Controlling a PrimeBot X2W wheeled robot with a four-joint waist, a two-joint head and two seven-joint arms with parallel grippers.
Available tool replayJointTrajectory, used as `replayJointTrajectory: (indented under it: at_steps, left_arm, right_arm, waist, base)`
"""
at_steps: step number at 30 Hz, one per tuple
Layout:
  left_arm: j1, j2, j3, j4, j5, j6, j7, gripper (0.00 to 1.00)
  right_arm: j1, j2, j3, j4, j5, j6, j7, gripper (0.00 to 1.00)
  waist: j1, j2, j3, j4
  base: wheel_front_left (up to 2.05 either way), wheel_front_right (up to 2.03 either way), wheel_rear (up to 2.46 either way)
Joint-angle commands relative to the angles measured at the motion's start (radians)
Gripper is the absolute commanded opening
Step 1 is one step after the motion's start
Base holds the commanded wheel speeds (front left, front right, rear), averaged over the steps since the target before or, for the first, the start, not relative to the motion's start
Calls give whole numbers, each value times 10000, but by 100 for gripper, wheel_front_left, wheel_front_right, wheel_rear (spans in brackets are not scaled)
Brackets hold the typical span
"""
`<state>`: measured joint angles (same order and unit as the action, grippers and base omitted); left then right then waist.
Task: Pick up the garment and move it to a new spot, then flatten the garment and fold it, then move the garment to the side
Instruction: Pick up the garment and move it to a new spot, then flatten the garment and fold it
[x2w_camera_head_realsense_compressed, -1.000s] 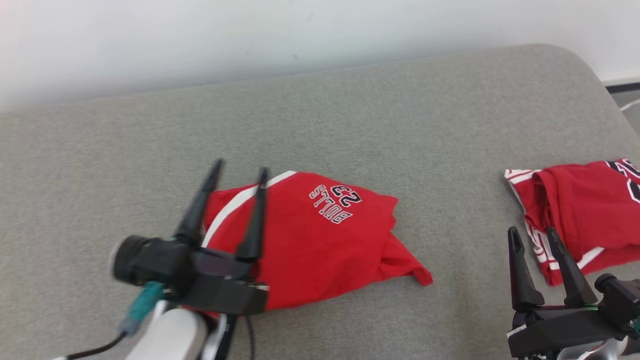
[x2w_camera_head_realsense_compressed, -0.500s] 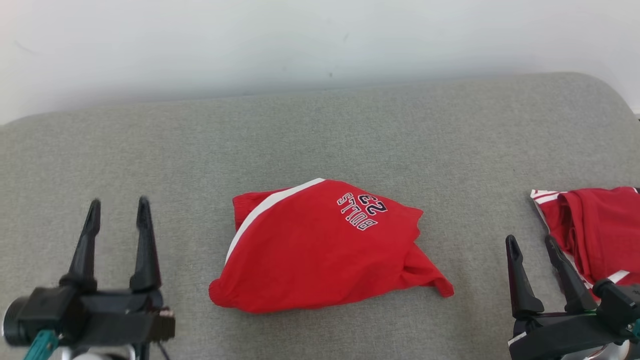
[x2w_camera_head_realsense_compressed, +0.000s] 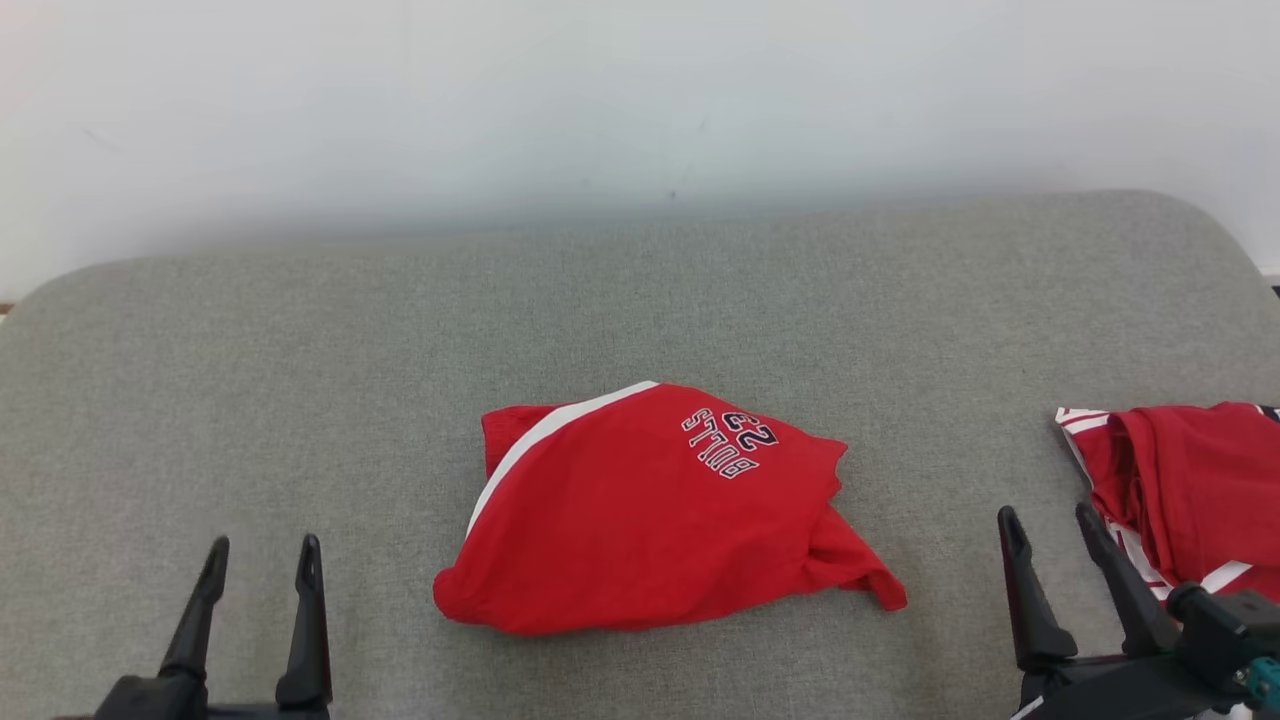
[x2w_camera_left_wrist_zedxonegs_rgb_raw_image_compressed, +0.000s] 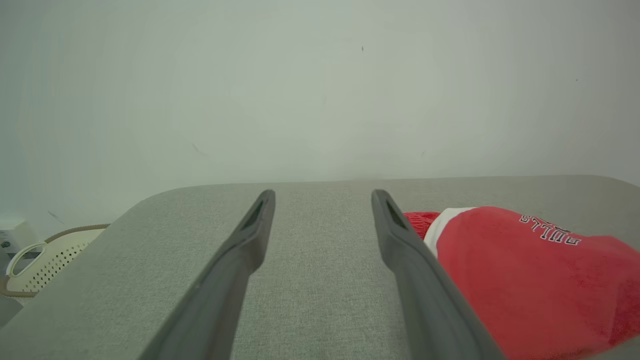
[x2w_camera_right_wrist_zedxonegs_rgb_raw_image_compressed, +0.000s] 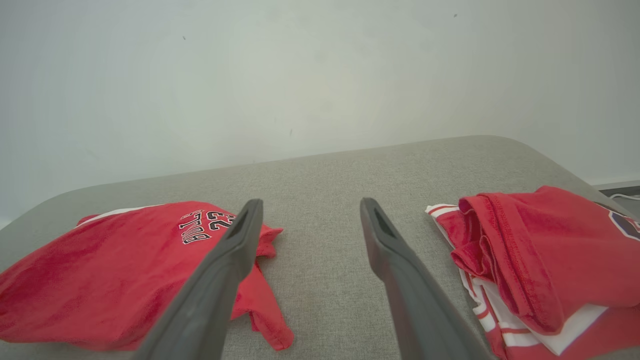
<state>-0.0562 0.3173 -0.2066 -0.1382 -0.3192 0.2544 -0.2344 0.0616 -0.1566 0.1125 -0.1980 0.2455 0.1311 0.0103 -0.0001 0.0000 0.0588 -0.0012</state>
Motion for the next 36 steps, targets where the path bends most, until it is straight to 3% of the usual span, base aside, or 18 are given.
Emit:
replayJointTrajectory:
  at_steps: [1, 7, 21, 36]
  left_arm:
    - [237, 104, -30, -13, 80, 68, 102, 100]
    - [514, 163, -79, -142, 55, 189, 358, 100]
    - [272, 99, -326, -55, -176, 21, 621, 100]
    - [-1377, -358, -870, 2187, -2168, -1534, 2718, 100]
  right_arm:
    - [157, -37, 65, -55, -74, -7, 48, 100]
    - [384, -34, 102, -252, -121, -7, 199, 100]
    - [449, 53, 64, -391, -106, -7, 280, 100]
    - [56, -38, 238, -270, 40, -7, 127, 100]
  waist:
    - [1, 0, -126, -13]
    - [1, 0, -255, -24]
    - [1, 0, -251, 4]
    - [1, 0, 331, -432]
  base:
    - [0, 0, 0]
    - [0, 0, 0]
    - [0, 0, 0]
    - [0, 0, 0]
